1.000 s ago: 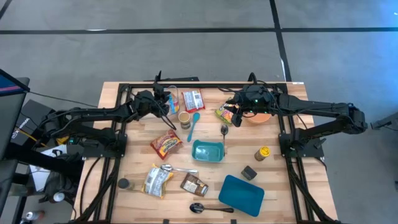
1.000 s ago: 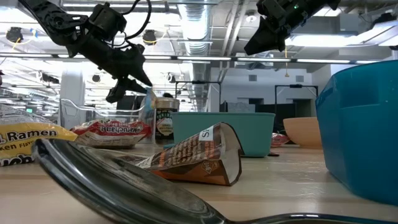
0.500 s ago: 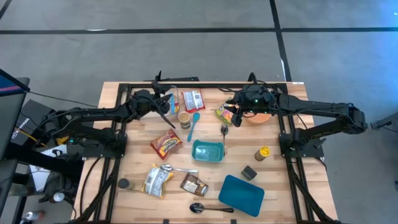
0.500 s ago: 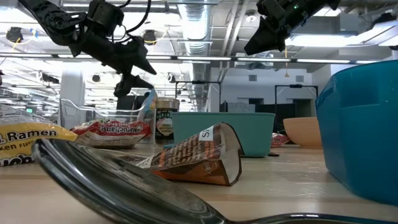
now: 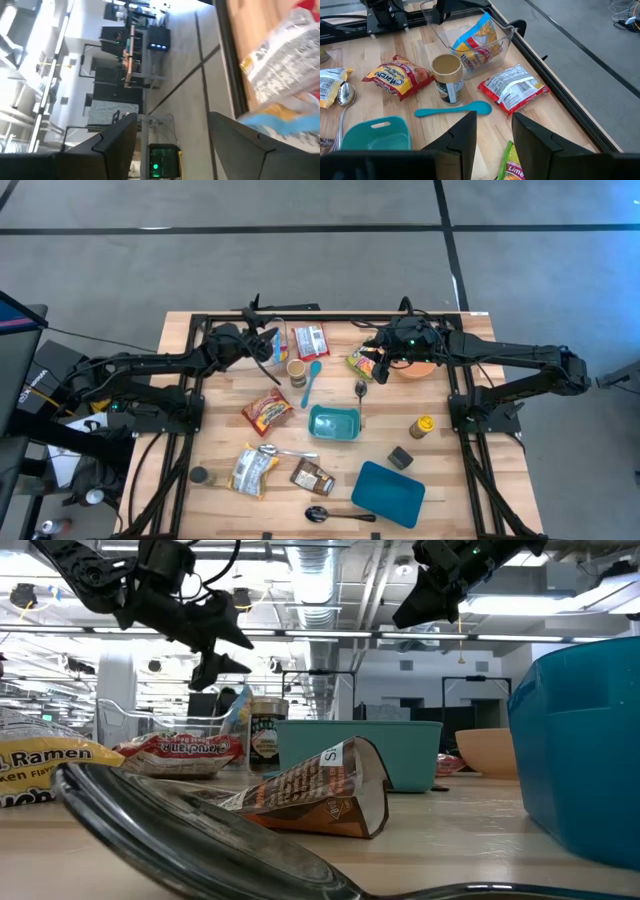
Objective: Pick & Place Food Item
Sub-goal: Put the green noodle pack into the transparent bin
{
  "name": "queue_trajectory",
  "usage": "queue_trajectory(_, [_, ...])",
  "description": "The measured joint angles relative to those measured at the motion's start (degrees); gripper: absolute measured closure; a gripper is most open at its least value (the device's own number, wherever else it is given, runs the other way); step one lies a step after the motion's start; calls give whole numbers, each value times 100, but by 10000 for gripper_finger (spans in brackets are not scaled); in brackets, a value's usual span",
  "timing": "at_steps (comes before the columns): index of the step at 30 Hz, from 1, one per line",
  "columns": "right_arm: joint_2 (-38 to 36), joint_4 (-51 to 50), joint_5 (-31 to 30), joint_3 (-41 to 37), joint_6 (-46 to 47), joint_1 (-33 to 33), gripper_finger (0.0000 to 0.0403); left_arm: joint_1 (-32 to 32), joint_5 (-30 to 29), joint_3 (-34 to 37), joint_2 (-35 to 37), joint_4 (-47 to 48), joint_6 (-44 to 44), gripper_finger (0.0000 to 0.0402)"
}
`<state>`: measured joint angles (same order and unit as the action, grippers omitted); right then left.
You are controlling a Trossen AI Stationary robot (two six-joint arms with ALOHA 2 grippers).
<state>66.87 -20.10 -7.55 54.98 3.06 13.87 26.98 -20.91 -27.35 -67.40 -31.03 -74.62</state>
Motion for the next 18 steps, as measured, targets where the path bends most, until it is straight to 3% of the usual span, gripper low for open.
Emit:
queue_trajectory(9, [0,0,0,0,-1,1,285,9,-2,0,0,-420,1236,157])
queue_trajectory(18, [0,-8,0,0,-1,2,285,-85,-22,2,107,-477,4402,178])
